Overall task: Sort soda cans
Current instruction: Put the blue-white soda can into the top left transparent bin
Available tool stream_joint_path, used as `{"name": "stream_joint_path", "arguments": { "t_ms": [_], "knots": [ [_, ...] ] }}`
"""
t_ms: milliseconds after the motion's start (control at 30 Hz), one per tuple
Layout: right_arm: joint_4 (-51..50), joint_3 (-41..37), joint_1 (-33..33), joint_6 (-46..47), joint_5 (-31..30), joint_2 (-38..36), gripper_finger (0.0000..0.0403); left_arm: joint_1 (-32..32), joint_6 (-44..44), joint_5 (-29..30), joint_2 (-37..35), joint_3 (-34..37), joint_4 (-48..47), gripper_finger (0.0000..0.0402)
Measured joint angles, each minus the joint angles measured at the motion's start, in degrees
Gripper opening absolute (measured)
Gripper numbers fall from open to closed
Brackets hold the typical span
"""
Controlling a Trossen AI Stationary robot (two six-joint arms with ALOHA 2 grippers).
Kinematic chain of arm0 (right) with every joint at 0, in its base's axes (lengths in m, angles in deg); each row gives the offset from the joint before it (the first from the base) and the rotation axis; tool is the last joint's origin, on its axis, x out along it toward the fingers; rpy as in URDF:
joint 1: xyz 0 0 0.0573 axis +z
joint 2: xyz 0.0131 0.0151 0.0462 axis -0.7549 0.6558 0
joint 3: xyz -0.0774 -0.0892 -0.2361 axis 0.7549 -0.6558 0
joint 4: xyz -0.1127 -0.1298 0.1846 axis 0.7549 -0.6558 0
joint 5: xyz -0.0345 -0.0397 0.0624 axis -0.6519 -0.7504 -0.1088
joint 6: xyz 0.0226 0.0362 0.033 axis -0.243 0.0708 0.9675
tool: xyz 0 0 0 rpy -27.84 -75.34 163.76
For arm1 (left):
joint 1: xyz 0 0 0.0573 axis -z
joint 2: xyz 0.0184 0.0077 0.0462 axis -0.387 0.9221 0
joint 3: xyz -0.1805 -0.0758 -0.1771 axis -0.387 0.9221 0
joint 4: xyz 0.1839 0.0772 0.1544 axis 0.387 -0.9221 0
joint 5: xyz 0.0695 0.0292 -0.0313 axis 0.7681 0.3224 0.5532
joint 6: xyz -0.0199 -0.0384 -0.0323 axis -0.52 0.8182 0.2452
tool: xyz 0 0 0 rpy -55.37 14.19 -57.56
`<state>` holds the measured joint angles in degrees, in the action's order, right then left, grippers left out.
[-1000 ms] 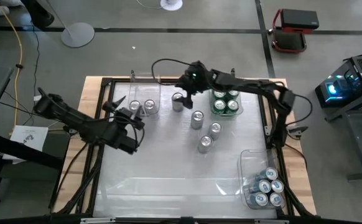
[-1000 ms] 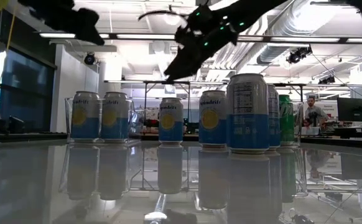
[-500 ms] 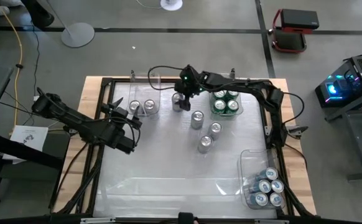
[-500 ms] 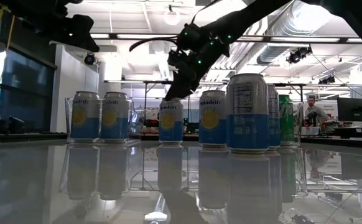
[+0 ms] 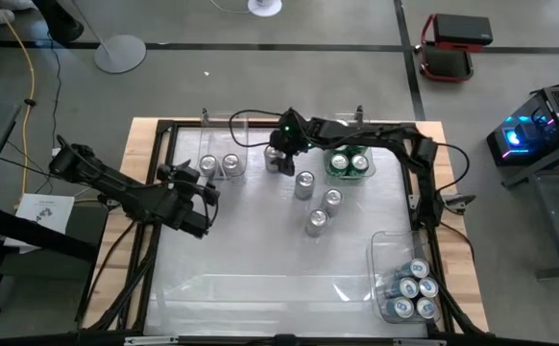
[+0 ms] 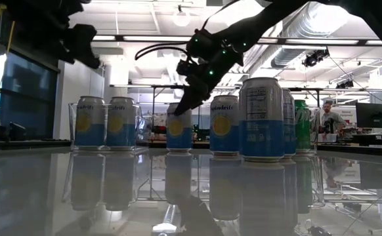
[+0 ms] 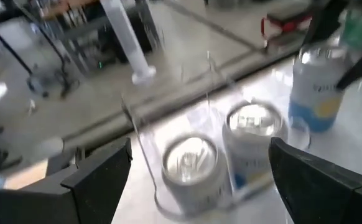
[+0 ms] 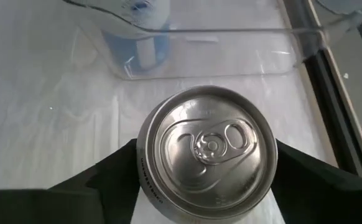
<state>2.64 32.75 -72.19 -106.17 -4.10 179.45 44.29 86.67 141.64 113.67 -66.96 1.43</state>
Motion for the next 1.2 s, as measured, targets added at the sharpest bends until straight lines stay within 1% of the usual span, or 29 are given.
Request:
{"name": "stream_joint_path", "arguments": {
  "t_ms": [33, 133, 233, 333, 467, 500, 567, 633, 767, 900, 1000, 1033, 1100, 1200],
  "knots": [
    [0.47, -0.01, 0.30, 0.04, 0.01, 0.00, 0.0279, 0.00, 0.02, -1.87, 0.00, 0.00, -0.03, 0.0356],
    [1.33, 0.55, 1.60, 0.21, -0.49, 0.00, 0.0277, 0.24, 0.83, -6.56, -0.35, 0.00, -0.06, 0.0356],
    [0.92, 4.00, 3.44, 0.17, -4.27, 0.00, 0.0277, 2.27, 1.58, -7.84, -1.47, -0.40, -0.11, 0.0356],
    [0.79, 8.36, 5.60, -1.09, -8.53, -0.17, 0.0277, 5.03, 1.57, -5.83, -3.08, -2.03, -0.09, 0.0356],
    [-0.51, 14.62, 8.18, -4.44, -18.79, -0.17, 0.0277, 8.43, 1.55, -1.14, -5.65, -3.64, -0.19, 0.0356],
    [-0.26, 16.34, 8.47, -5.21, -20.06, -0.17, 0.0277, 9.07, 1.55, -0.43, -6.29, -3.86, -0.24, 0.0356],
    [1.85, 19.08, 8.31, -5.89, -18.54, -0.02, 0.0277, 9.88, 1.55, 0.77, -7.56, -3.98, -0.30, 0.0356],
    [3.34, 22.40, 7.27, -4.92, -15.01, 0.98, 0.0277, 10.21, 1.58, 1.61, -8.67, -3.98, -0.28, 0.0356],
    [2.28, 28.80, 5.05, -0.71, -9.35, 6.16, 0.0277, 10.21, 1.59, 2.08, -10.49, -3.98, -0.30, 0.0356],
    [-3.17, 37.83, 3.18, 4.27, -4.32, 14.02, 0.0277, 10.19, 1.59, 2.42, -11.17, -3.97, -0.28, 0.0356],
    [-10.31, 46.02, 2.48, 4.75, -4.26, 19.77, 0.0277, 10.16, 1.59, 2.44, -11.13, -3.96, -0.24, 0.0356],
    [-10.89, 46.64, 2.44, 4.77, -4.13, 20.92, 0.0277, 10.16, 1.57, 2.42, -11.13, -3.96, -0.24, 0.0356],
    [-8.97, 44.17, 2.27, 4.86, -2.98, 21.19, 0.0277, 10.16, 1.57, 2.35, -11.02, -3.96, -0.26, 0.0356],
    [-10.45, 42.57, 2.09, 5.16, -0.63, 21.28, 0.0277, 10.14, 1.59, 2.42, -11.01, -3.93, -0.24, 0.0356]
  ]
}}
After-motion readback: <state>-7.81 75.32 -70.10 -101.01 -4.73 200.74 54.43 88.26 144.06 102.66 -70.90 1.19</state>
